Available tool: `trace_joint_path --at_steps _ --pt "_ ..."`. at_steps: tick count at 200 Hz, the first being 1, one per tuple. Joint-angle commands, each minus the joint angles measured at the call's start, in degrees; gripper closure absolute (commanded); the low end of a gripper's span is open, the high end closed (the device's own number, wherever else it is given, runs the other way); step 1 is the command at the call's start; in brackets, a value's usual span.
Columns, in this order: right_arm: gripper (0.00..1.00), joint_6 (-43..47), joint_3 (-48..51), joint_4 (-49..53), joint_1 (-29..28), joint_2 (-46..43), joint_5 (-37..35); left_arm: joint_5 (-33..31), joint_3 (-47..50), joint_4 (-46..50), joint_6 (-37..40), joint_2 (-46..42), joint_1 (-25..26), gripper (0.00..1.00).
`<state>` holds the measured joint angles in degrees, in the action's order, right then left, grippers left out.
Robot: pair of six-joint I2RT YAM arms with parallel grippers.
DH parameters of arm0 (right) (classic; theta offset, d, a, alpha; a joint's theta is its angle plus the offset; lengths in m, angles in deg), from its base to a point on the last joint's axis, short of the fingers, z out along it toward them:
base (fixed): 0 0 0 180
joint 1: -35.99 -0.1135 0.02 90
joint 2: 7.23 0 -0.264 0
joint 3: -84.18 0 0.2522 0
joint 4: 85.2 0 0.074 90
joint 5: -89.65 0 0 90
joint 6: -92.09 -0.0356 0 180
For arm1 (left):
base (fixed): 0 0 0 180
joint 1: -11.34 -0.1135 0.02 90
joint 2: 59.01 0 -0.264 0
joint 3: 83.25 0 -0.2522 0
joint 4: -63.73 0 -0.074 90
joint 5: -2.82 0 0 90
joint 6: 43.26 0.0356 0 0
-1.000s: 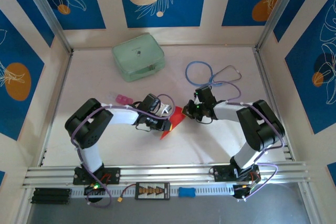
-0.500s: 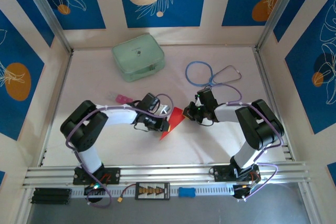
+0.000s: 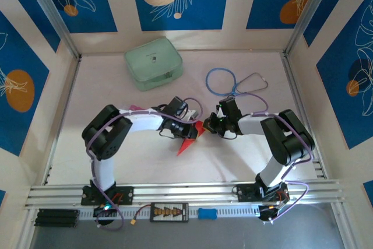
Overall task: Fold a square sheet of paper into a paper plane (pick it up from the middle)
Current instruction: Perform the fifth fold on the wing at the bottom-center of the table.
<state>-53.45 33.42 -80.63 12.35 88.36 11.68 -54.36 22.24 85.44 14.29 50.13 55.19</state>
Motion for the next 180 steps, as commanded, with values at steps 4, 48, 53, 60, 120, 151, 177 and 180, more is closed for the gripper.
trace_joint_path --at_steps 4,48,53,60,120,151,177,180 --pt "0.95 1.2 1.2 7.0 0.3 3.5 -3.9 -1.6 2.1 4.0 2.3 0.5 0.7 0.94" --pt "0.95 1.4 1.0 7.8 0.5 3.5 -4.1 -5.2 6.5 6.5 4.1 -1.5 0.8 0.92" --pt "0.95 1.5 0.9 7.8 0.6 3.5 -4.0 -4.9 6.8 6.2 4.1 -2.1 0.9 0.91" --pt "0.95 1.6 0.8 7.9 0.6 3.5 -4.0 -4.3 6.9 5.7 4.0 -3.1 0.9 0.91" --pt "0.95 1.6 1.0 8.0 0.8 3.0 -4.0 -4.3 10.3 5.9 3.2 -12.5 0.9 0.86" --pt "0.95 1.6 1.0 8.1 0.8 2.8 -3.9 -3.7 13.4 4.7 3.1 -12.6 0.9 0.86" --pt "0.95 1.8 1.1 8.5 0.7 2.9 -4.2 -4.9 15.8 5.1 2.4 -11.8 0.8 0.86" --pt "0.95 1.8 1.2 8.5 0.7 2.9 -4.2 -4.9 16.1 5.1 2.3 -11.7 0.8 0.86"
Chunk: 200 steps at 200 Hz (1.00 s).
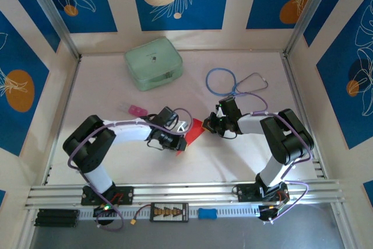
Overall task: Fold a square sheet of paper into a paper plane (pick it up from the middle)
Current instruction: Perform the fifth fold on the wing at the bottom-center of the table.
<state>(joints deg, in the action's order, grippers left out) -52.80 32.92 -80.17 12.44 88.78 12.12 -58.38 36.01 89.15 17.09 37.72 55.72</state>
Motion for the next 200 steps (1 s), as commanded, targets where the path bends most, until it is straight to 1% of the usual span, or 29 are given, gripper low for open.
trace_joint_path --at_steps 1,38,95,129,175,200 --pt "0.95 1.1 1.7 8.0 0.6 2.6 -4.7 -0.9 2.5 1.4 -0.5 0.7 0.3 0.86" --pt "0.95 1.0 2.1 7.7 0.7 2.7 -4.8 -1.3 5.3 2.7 -1.3 -0.3 0.3 0.88" --pt "0.95 0.9 2.1 7.2 0.7 2.9 -4.8 -3.7 8.9 8.6 -2.2 -7.1 0.3 0.89" --pt "0.95 1.3 1.9 6.1 0.7 2.7 -3.7 -3.4 10.1 7.4 -3.2 -11.2 0.3 0.92" --pt "0.94 6.3 -0.8 6.0 0.0 2.0 0.3 -6.4 8.9 6.7 -2.8 -17.3 -0.3 0.95" --pt "0.94 10.5 -2.4 6.9 -0.7 2.0 2.2 -7.5 8.3 5.5 -2.9 -19.2 -2.0 0.95"
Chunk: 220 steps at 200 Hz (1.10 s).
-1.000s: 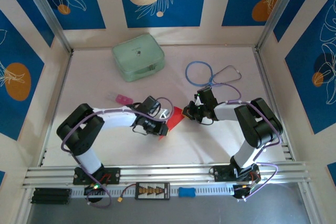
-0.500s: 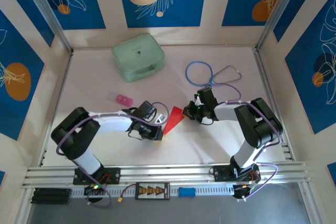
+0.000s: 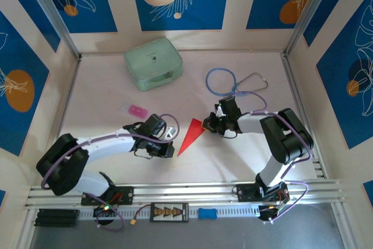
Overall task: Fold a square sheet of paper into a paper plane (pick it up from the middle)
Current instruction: Perform the fifth fold on the wing at the bottom-center of the table.
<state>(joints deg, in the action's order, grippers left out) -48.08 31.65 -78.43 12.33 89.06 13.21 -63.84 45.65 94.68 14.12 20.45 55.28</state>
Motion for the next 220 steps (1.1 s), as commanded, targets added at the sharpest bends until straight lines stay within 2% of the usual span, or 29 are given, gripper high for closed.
trace_joint_path --at_steps 1,58,106,134,162,170,220 --pt "0.94 6.0 -1.2 5.3 -0.6 1.7 1.2 -2.1 -1.3 -0.1 0.1 -1.9 -1.5 0.96" --pt "0.92 17.3 -4.0 8.1 -1.1 2.6 7.2 -1.8 0.5 -2.2 -1.2 -4.3 -5.2 0.91" --pt "0.9 21.1 -7.6 12.4 -4.8 -1.3 6.7 0.7 0.0 -6.1 -2.7 -1.4 -7.2 0.88" --pt "0.83 17.3 -5.3 13.6 -6.4 -8.2 -0.3 3.2 -2.3 -7.7 -2.7 2.6 -8.0 0.82" --pt "0.74 7.9 2.1 9.9 -7.0 -17.2 -4.5 7.2 -5.5 -9.9 -3.0 8.1 -8.2 0.78" --pt "0.71 5.7 4.2 8.6 -7.0 -19.1 -4.6 8.0 -6.2 -10.6 -3.3 9.6 -8.1 0.78" --pt "0.7 -1.0 9.7 8.7 -7.5 -25.7 -5.1 12.0 -8.4 -13.5 -4.3 15.4 -8.0 0.74"
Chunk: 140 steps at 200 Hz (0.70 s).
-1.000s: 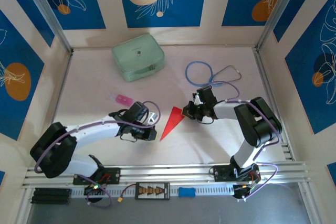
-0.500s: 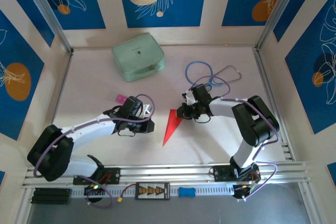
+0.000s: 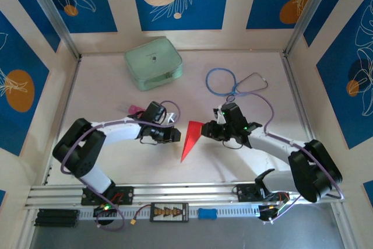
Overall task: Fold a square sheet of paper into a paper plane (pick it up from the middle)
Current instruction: Perform the fifth fold on the wing at the bottom-center of the table, then turn over a paper plane at the center of the table.
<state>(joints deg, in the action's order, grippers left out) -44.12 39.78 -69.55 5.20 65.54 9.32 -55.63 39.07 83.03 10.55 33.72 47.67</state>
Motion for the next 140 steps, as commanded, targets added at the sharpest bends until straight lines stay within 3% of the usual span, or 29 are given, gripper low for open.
trace_joint_path --at_steps 1,42,140 --pt "0.7 -5.0 1.6 -0.1 -0.5 -2.3 -1.2 3.8 -1.8 -1.8 -0.7 2.2 -0.4 0.74" --pt "0.69 -7.6 3.0 -3.8 -2.1 0.0 2.1 5.4 -2.1 -1.8 -0.6 5.0 -0.2 0.74" --pt "0.69 -9.3 2.1 -5.6 -5.1 6.9 1.6 7.8 -2.2 -4.3 -1.6 7.3 2.0 0.69"
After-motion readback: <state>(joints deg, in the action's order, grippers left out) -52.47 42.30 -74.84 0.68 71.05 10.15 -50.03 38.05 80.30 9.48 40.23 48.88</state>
